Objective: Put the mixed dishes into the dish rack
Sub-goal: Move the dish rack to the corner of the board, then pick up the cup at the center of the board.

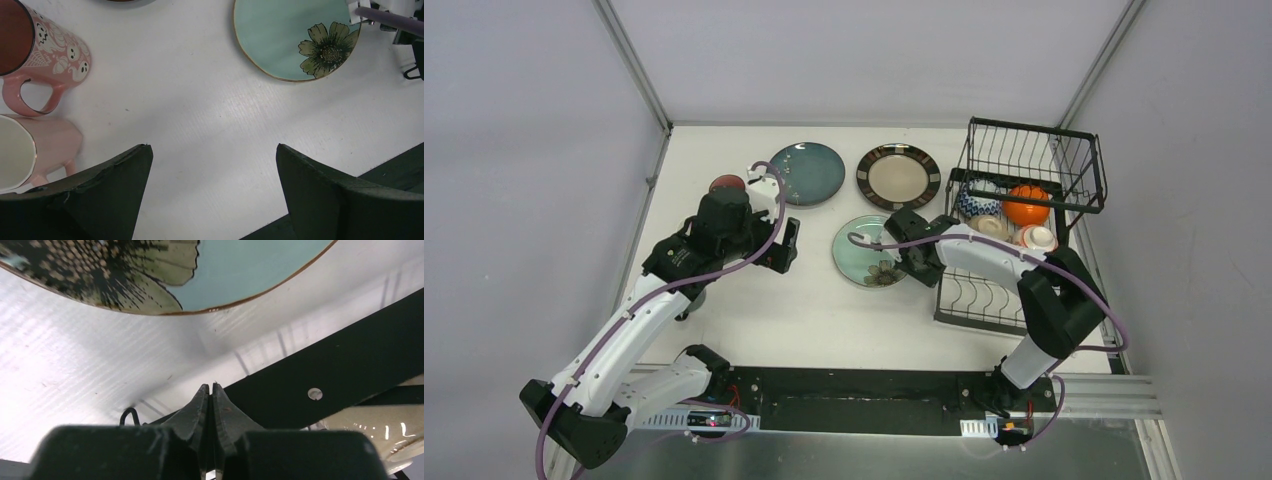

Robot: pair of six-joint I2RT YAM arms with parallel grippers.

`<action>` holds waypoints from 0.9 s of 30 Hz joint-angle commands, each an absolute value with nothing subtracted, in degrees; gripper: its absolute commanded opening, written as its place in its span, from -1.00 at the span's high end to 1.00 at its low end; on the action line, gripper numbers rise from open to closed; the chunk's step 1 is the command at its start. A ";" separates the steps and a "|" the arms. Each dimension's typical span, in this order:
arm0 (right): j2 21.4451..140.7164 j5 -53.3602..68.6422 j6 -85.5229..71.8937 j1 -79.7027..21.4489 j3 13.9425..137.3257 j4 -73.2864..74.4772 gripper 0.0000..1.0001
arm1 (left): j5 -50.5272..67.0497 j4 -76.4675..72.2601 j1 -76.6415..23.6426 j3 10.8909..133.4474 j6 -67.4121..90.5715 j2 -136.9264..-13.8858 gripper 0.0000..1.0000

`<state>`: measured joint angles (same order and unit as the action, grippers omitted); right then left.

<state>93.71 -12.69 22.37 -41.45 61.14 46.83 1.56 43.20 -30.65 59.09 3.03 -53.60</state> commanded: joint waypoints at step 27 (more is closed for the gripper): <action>79.36 -4.25 19.82 -41.34 61.66 43.13 0.37 | -12.45 42.80 -30.37 60.62 5.39 -60.64 -0.98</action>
<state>83.26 -8.80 22.39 -40.51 58.04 50.22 -6.20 43.20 -30.65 59.07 3.88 -58.78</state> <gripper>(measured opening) 0.254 0.992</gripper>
